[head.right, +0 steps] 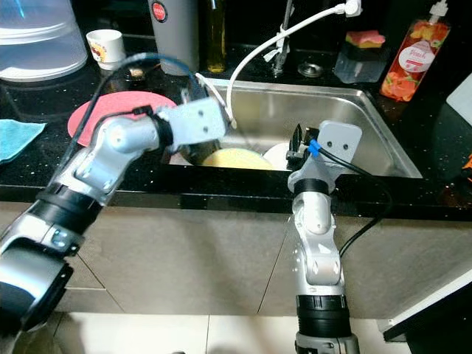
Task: Kitchen organization
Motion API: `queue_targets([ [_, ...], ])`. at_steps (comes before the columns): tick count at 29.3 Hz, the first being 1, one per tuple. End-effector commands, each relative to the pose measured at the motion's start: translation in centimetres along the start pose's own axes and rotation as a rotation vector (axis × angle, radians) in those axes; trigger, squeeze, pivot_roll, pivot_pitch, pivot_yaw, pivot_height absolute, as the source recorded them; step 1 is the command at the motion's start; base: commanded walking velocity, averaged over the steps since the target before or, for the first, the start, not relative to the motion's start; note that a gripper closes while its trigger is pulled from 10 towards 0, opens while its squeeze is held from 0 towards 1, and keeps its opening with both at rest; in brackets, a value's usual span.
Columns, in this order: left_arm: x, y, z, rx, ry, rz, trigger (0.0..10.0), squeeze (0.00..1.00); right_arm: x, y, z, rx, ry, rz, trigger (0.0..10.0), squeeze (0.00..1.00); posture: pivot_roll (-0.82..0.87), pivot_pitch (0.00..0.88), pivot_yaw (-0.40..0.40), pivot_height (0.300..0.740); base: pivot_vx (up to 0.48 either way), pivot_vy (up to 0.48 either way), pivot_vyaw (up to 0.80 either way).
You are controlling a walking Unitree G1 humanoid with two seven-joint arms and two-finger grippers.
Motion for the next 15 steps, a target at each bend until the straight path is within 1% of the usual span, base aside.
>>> queue_targets([
  [1,0.6,-0.2,-1.1,0.05,-0.005,0.023,10.0,0.0,0.0,0.1,0.0,0.0,-0.006,-0.003,10.0,0.0,0.25,0.031,-0.037,0.74,0.0,0.0,0.0],
  [2,0.6,-0.2,-1.1,0.05,-0.005,0.023,10.0,0.0,0.0,0.1,0.0,0.0,-0.006,-0.003,10.0,0.0,0.25,0.031,-0.037,0.74,0.0,0.0,0.0],
  [3,0.1,0.0,-1.2,0.021,-0.057,-0.019,10.0,0.0,0.1,0.0,0.0,0.0,-0.005,-0.002,10.0,0.0,0.25,0.028,-0.037,0.74,0.0,0.0,0.0],
  [4,0.1,0.0,-1.2,0.021,-0.057,-0.019,10.0,0.0,0.1,0.0,0.0,0.0,-0.005,-0.002,10.0,0.0,0.25,0.028,-0.037,0.74,0.0,0.0,0.0],
  [5,-0.4,0.2,-1.0,-0.008,-0.09,-0.05,10.0,0.0,0.1,0.0,0.0,0.0,-0.005,-0.001,10.0,0.0,0.25,0.028,-0.036,0.74,0.0,0.0,0.0],
  [6,-1.4,0.9,-0.1,-0.095,-0.129,-0.104,10.0,0.0,0.1,0.0,0.0,0.0,-0.004,0.0,10.0,0.0,0.25,0.027,-0.036,0.74,0.0,0.0,0.0],
  [7,-1.4,0.9,-0.1,-0.095,-0.129,-0.104,10.0,0.0,0.1,0.0,0.0,0.0,-0.004,0.0,10.0,0.0,0.25,0.027,-0.036,0.74,0.0,0.0,0.0],
  [8,-1.9,1.5,0.5,-0.15,-0.119,-0.128,10.0,0.0,0.2,0.0,0.0,0.0,-0.004,0.0,10.0,0.0,0.25,0.027,-0.036,0.74,0.0,0.0,0.0],
  [9,-2.5,2.4,1.3,-0.223,-0.102,-0.164,10.0,0.0,0.2,0.1,0.0,0.001,-0.004,0.0,10.0,0.0,0.25,0.026,-0.036,0.74,0.0,0.0,0.0],
  [10,-2.5,2.4,1.3,-0.223,-0.102,-0.164,10.0,0.0,0.2,0.1,0.0,0.001,-0.004,0.0,10.0,0.0,0.25,0.026,-0.036,0.74,0.0,0.0,0.0],
  [11,-3.2,4.0,2.4,-0.33,-0.087,-0.211,10.0,0.0,0.2,0.1,0.0,0.002,-0.004,0.0,10.0,0.0,0.25,0.026,-0.037,0.74,0.0,0.0,0.0],
  [12,-3.6,4.8,2.5,-0.36,-0.095,-0.239,10.0,0.0,0.1,0.1,0.0,0.003,-0.005,-0.001,10.0,0.0,0.26,0.026,-0.04,0.74,0.0,0.0,0.0],
  [13,-3.6,4.8,2.5,-0.36,-0.095,-0.239,10.0,0.0,0.1,0.1,0.0,0.003,-0.005,-0.001,10.0,0.0,0.26,0.026,-0.04,0.74,0.0,0.0,0.0],
  [14,-4.3,5.5,2.2,-0.366,-0.104,-0.288,10.0,0.0,0.1,0.1,0.0,0.004,-0.005,-0.002,10.0,0.0,0.26,0.025,-0.042,0.74,0.0,0.0,0.0],
  [15,-4.3,5.5,2.2,-0.366,-0.104,-0.288,10.0,0.0,0.1,0.1,0.0,0.004,-0.005,-0.002,10.0,0.0,0.26,0.025,-0.042,0.74,0.0,0.0,0.0],
])
Point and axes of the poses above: a point about 5 cm out from each wrist's last joint towards the gripper, its own y axis pointing back from the gripper into the wrist, its own x axis along the axis of the wrist's last joint, z = x × y, the point moved 6 cm from there along -y, pointing out of the wrist towards the gripper, and after that the axes turned 6 degrees about -y, right-handed, at the moved point
